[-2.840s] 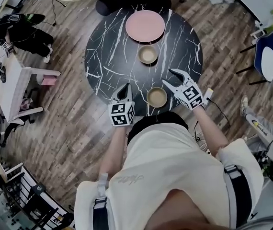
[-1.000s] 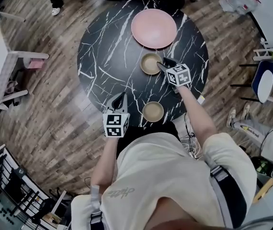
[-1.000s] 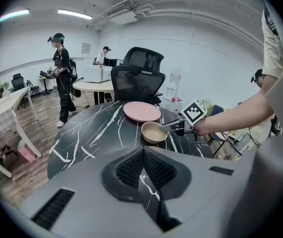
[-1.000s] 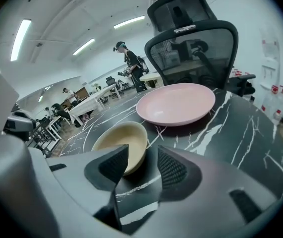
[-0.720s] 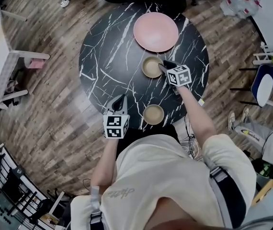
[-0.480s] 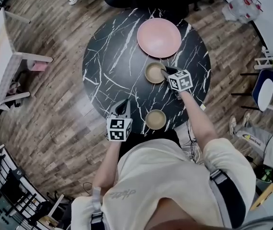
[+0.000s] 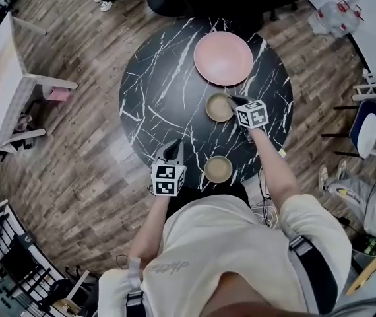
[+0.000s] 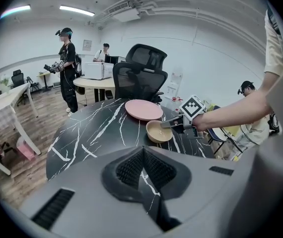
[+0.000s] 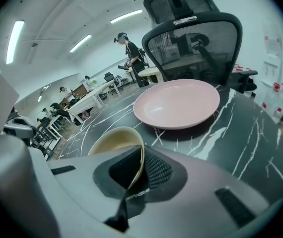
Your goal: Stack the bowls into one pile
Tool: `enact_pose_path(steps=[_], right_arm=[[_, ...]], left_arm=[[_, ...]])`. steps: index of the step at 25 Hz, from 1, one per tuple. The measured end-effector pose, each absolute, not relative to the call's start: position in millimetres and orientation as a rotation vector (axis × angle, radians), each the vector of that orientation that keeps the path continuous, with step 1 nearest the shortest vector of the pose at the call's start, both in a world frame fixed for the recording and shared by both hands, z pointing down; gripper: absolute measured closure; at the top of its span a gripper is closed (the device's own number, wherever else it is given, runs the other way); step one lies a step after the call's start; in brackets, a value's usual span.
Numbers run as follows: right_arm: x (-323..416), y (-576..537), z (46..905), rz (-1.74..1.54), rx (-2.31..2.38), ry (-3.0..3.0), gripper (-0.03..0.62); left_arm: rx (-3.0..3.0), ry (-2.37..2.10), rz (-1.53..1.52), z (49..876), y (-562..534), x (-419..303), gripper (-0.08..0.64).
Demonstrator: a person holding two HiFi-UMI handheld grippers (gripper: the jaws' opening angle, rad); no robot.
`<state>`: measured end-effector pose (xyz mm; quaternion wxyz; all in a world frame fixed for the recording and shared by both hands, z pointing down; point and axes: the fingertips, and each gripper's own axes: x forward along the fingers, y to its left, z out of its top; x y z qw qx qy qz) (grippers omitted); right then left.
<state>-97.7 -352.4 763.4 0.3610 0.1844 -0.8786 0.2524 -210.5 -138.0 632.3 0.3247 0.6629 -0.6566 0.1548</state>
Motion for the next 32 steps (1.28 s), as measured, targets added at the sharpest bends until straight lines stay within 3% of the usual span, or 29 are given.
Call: enact_pose_path(steps=[14, 32], right_arm=[[-62, -349, 719, 0.653, 0.581, -2.293, 0.568], [-24, -265, 651, 0.634, 0.575, -2.363, 0.568]], left_arm=[[1.811, -1.722, 0.368, 621, -148, -207, 0.541], [1.862, -1.757, 0.318, 597, -137, -220, 0.541]])
